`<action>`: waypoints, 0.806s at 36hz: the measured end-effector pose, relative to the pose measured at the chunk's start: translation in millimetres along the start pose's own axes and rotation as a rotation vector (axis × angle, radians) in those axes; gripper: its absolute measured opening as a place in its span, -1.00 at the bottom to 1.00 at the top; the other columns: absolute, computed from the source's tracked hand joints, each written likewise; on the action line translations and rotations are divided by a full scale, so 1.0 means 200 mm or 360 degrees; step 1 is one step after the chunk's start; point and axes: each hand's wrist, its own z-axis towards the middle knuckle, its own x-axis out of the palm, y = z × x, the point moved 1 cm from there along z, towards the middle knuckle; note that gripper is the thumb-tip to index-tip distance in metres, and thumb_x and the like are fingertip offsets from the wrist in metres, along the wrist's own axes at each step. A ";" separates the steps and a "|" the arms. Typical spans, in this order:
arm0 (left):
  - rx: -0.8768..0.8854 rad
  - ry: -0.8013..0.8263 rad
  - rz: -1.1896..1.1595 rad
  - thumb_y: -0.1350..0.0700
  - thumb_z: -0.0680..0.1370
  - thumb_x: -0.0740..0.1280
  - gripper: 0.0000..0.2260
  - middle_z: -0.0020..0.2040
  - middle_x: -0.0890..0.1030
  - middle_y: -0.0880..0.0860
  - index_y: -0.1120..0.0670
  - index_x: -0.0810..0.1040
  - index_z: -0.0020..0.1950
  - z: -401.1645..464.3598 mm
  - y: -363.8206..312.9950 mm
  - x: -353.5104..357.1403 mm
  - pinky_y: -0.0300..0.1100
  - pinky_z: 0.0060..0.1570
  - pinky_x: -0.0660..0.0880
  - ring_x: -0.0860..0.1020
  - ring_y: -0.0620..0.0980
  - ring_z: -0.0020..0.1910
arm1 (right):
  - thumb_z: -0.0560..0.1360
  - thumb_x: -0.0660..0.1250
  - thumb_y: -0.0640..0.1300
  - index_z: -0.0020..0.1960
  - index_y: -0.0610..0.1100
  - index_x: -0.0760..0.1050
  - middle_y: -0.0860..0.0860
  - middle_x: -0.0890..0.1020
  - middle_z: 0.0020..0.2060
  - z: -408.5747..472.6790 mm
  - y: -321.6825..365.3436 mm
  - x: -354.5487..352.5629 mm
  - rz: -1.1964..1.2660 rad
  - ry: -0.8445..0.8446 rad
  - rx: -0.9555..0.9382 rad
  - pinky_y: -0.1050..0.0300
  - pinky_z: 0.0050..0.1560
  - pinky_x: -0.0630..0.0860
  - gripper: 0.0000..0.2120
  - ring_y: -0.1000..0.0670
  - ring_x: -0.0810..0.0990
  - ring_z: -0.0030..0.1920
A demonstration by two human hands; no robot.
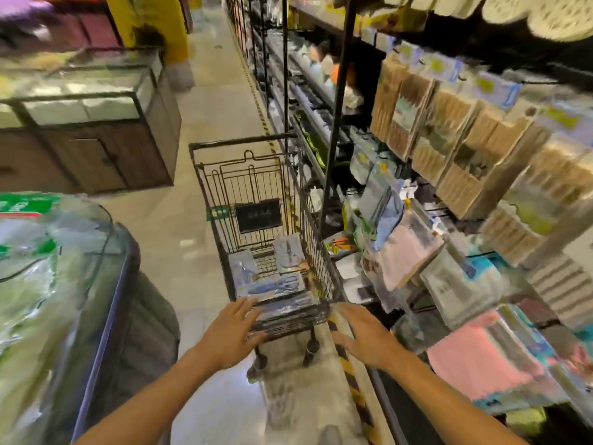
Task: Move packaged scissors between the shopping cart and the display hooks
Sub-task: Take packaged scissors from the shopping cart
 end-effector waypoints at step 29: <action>-0.0425 0.0240 -0.0443 -0.20 0.56 0.07 -0.36 0.35 0.57 0.29 0.24 0.56 0.37 0.96 0.52 0.19 0.22 0.29 0.48 0.57 0.34 0.29 | 0.62 0.30 0.04 0.56 -0.14 0.27 -0.13 0.33 0.53 1.51 -0.21 0.07 -0.0086 0.0705 0.0042 -0.03 0.53 0.24 -0.42 -0.16 0.27 0.54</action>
